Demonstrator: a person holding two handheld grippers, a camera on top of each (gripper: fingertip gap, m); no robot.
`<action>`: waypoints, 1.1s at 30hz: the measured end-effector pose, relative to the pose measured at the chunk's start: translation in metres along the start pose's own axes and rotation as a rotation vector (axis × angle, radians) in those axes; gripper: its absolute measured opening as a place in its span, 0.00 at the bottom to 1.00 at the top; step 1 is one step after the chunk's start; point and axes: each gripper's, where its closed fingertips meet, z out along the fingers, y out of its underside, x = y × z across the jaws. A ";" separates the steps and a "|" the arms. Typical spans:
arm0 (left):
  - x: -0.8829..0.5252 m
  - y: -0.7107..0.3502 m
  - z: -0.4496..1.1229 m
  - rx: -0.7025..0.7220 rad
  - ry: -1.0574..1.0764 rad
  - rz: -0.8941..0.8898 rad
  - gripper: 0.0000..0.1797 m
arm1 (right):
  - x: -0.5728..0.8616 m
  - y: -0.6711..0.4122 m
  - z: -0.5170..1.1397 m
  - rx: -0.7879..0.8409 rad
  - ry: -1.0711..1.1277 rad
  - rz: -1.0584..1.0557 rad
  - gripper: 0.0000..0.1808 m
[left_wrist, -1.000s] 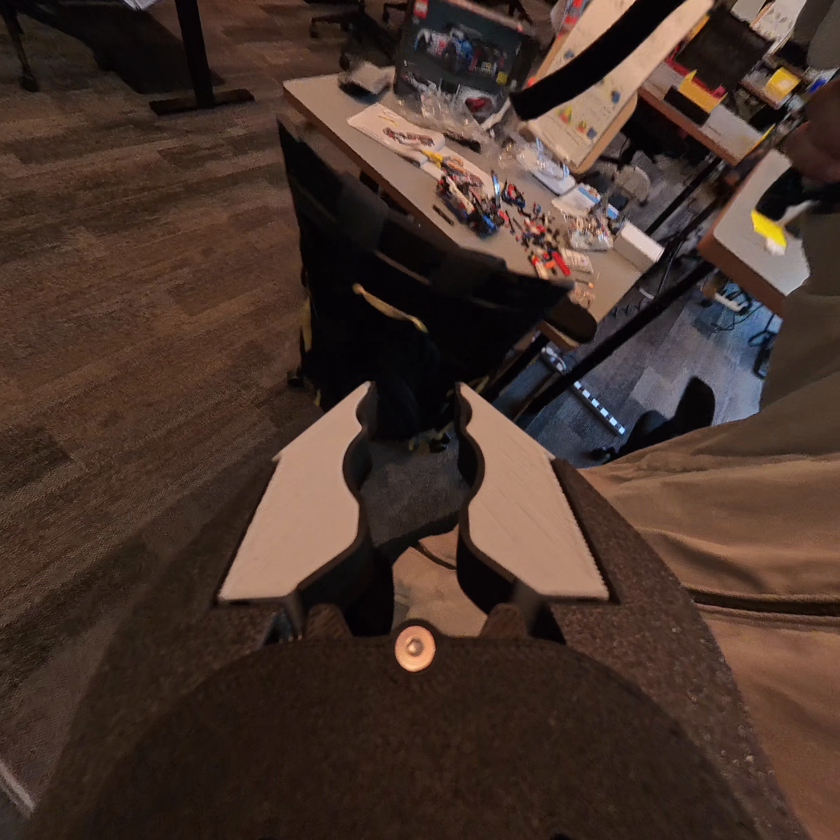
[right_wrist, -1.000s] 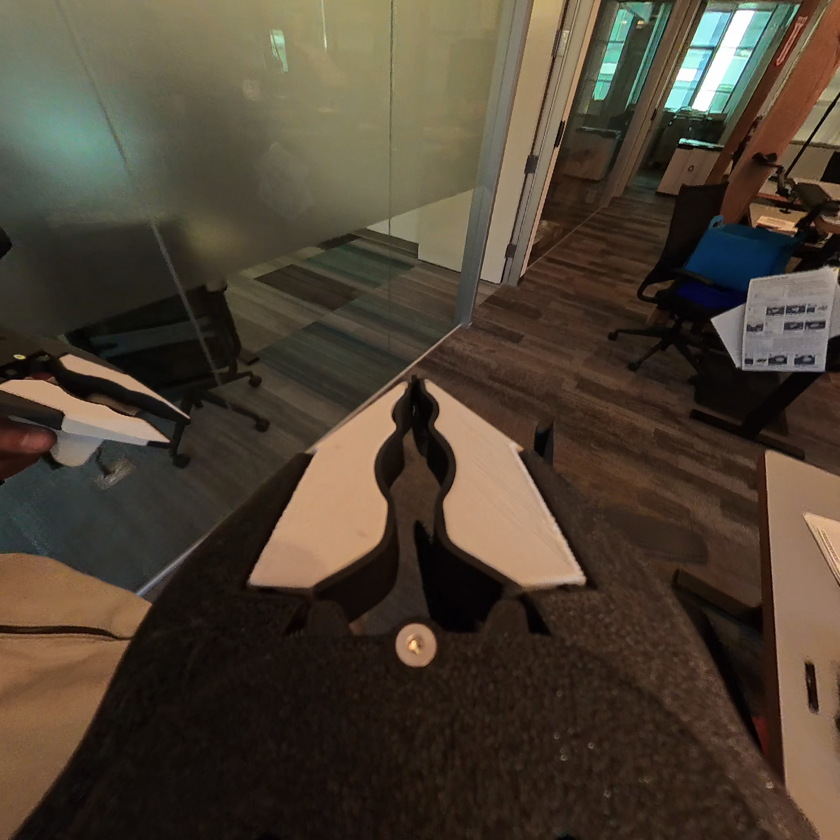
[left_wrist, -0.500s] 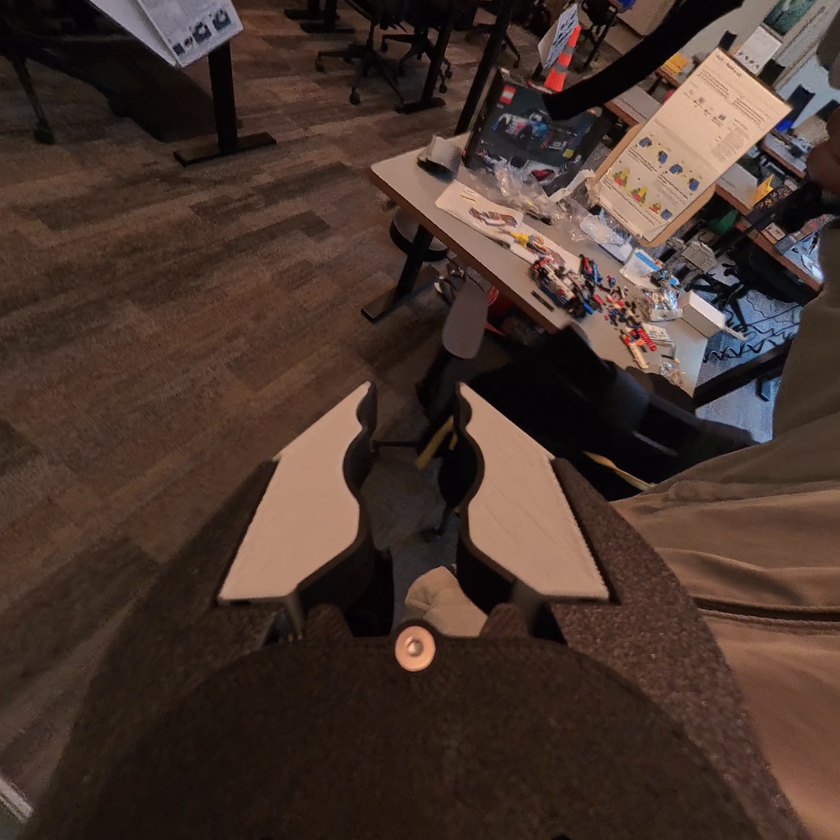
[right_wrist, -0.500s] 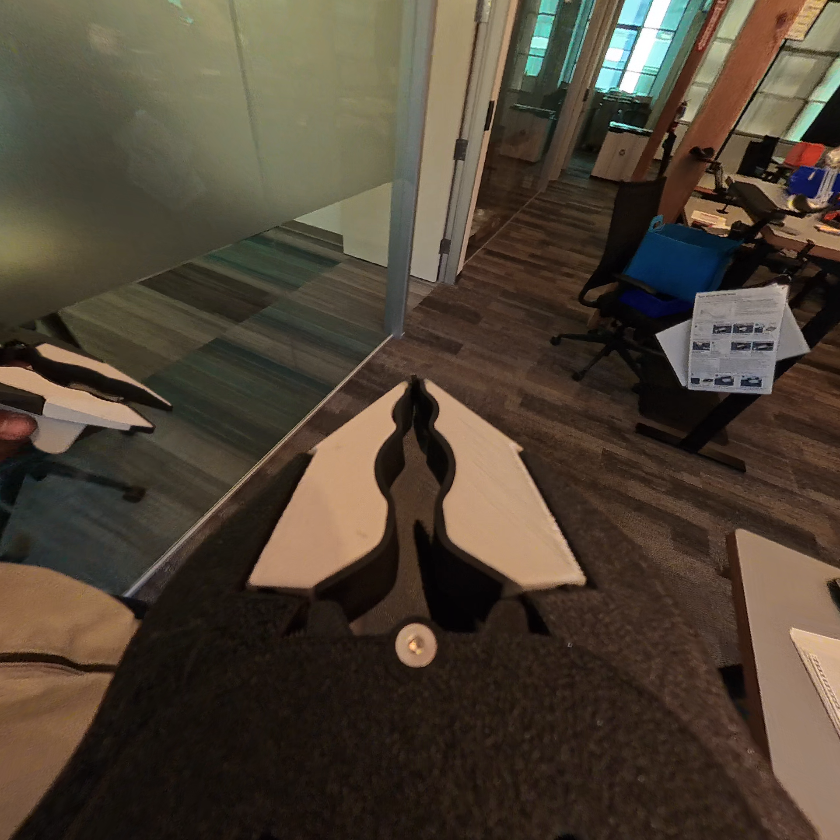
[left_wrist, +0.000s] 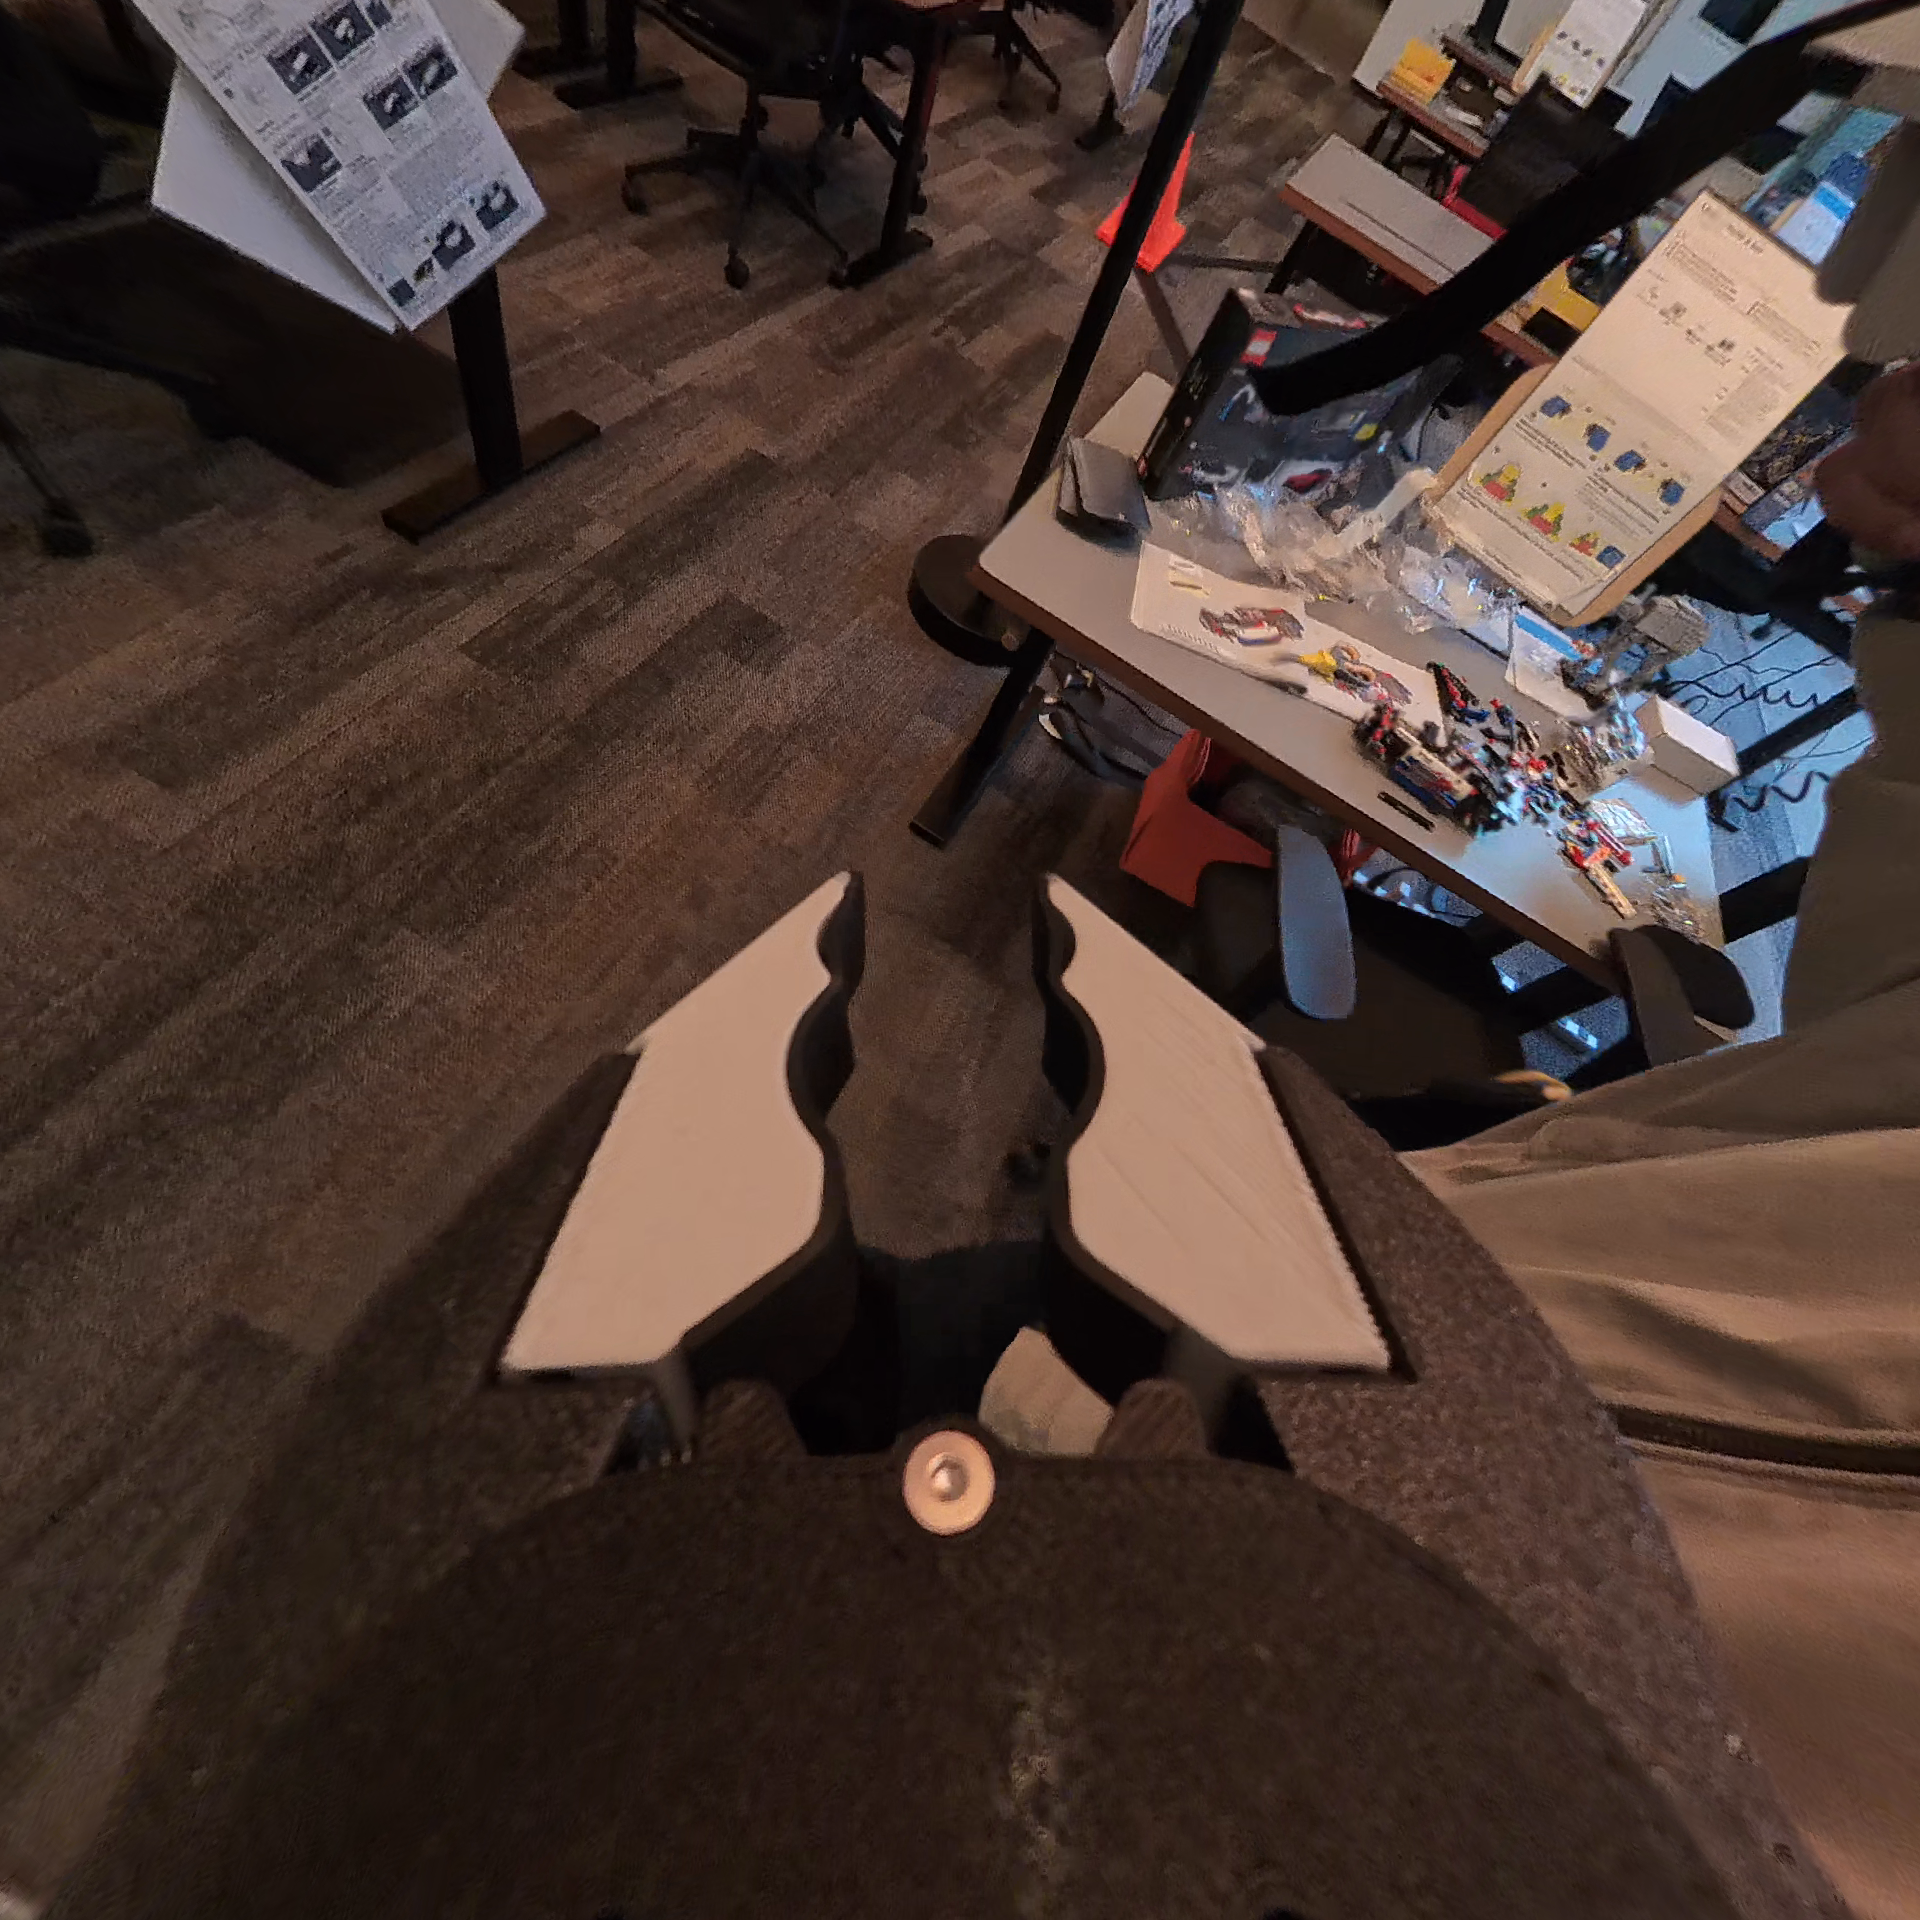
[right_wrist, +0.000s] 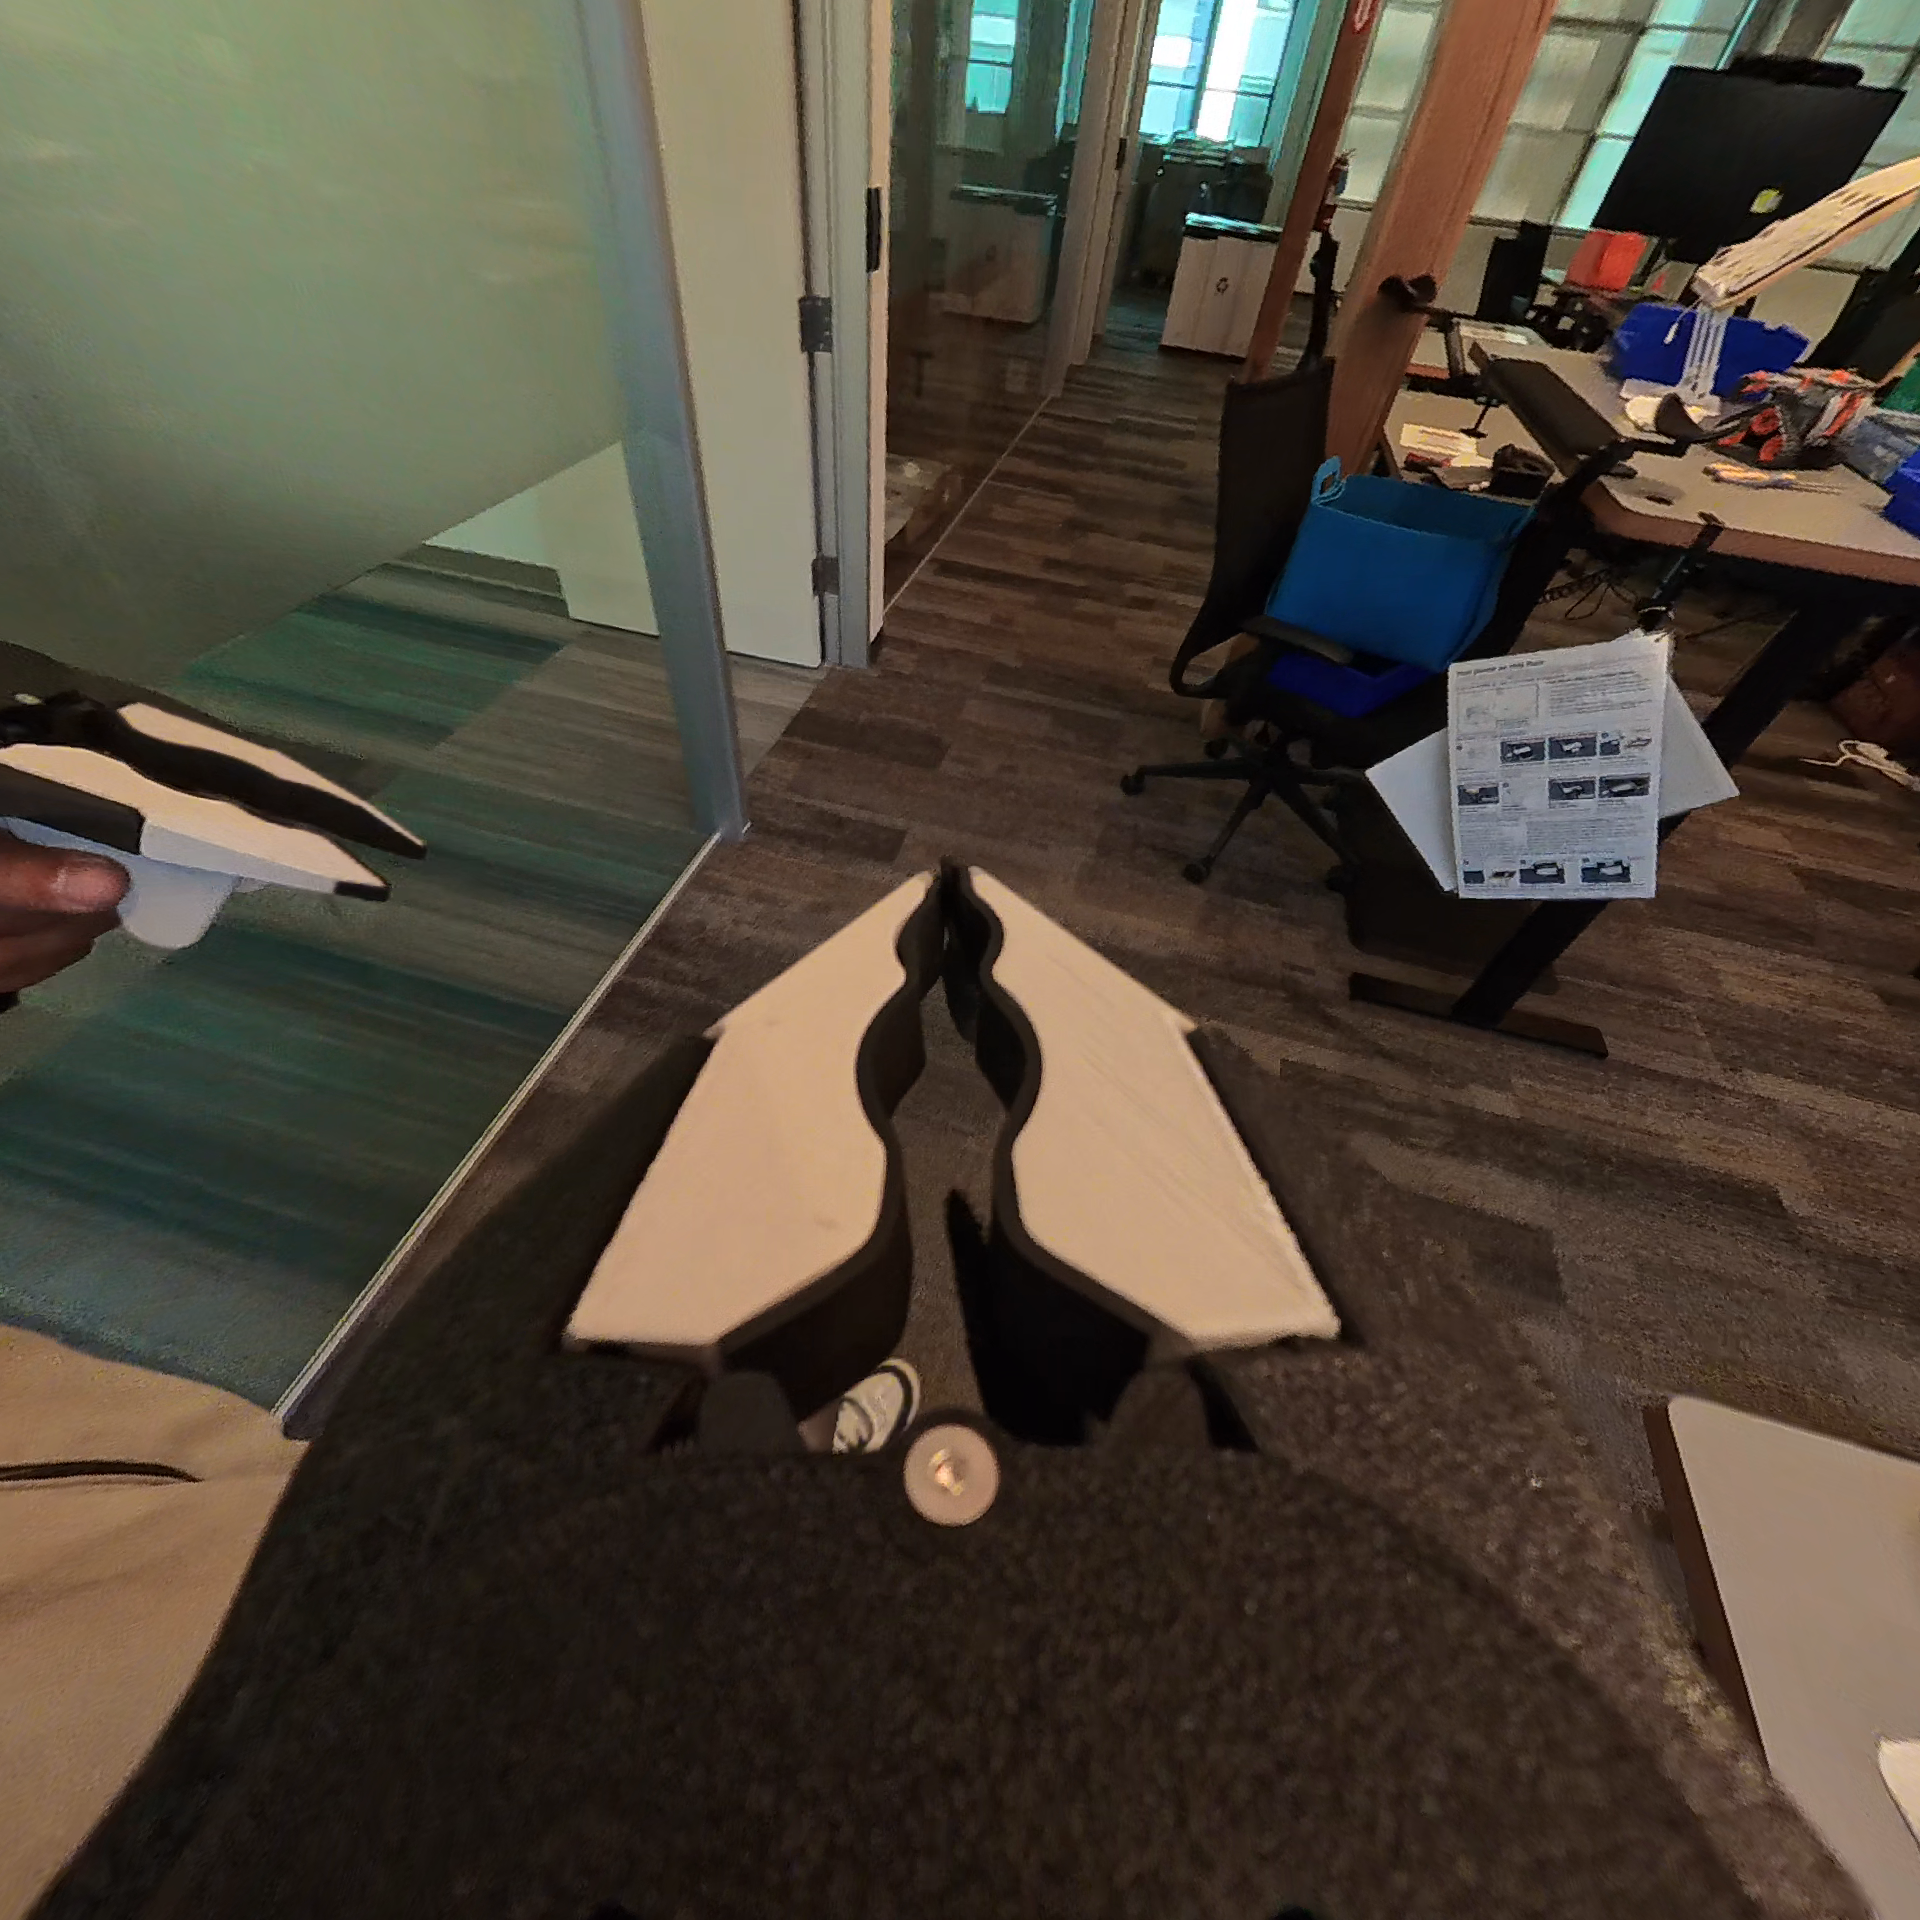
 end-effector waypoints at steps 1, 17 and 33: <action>-0.019 -0.013 0.019 0.004 0.010 0.010 0.17 | 0.016 0.000 0.025 0.000 0.007 0.006 0.00; -0.252 -0.279 0.331 -0.120 0.194 0.144 0.17 | 0.315 -0.067 0.328 0.014 0.135 0.035 0.00; -0.366 -0.511 0.693 -0.227 0.521 0.185 0.17 | 0.656 -0.069 0.481 -0.095 0.476 0.142 0.00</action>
